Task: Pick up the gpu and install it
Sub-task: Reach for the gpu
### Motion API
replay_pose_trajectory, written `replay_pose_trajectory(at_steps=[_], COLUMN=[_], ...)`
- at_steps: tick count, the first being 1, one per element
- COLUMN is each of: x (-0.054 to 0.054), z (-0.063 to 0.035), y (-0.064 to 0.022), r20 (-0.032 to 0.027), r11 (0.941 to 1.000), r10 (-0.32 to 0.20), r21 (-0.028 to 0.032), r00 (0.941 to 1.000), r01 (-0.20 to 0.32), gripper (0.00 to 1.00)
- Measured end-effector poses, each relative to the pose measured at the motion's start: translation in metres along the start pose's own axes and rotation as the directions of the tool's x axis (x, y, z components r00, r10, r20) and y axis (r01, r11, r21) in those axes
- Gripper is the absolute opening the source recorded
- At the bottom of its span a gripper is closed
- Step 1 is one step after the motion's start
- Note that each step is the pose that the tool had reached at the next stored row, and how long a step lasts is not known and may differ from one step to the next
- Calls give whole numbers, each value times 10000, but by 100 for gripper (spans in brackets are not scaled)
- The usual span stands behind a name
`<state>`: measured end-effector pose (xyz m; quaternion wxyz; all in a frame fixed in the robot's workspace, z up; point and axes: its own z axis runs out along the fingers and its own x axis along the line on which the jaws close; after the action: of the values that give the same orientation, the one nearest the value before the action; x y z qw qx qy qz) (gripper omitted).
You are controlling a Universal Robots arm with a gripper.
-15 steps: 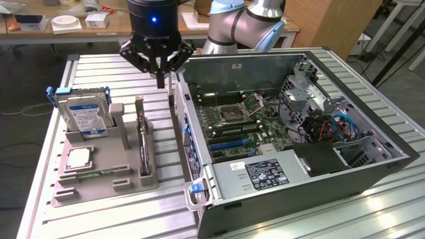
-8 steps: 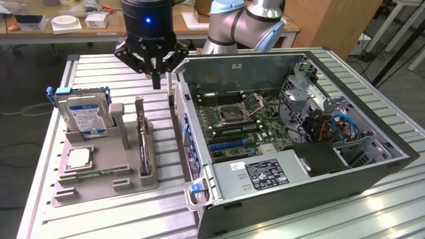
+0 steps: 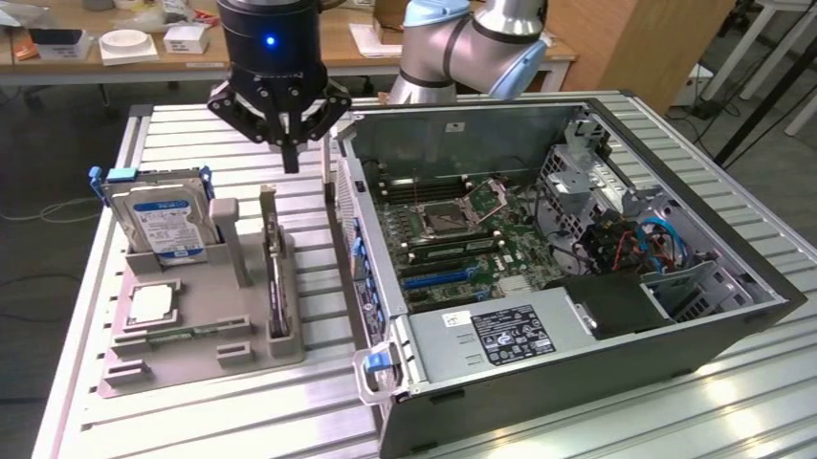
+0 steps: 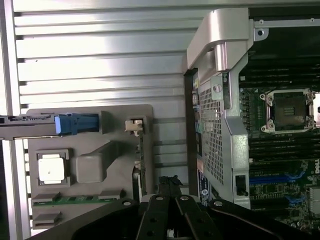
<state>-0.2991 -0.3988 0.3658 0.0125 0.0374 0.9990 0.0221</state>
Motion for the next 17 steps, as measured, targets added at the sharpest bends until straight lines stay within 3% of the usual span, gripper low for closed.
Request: replay_pose_trajectory(at_steps=[17], x=[194], z=[17], y=[-16], r20=[1], r11=[10000], r10=[-1], r21=[0], r00=[10000], r01=[1], gripper=[11])
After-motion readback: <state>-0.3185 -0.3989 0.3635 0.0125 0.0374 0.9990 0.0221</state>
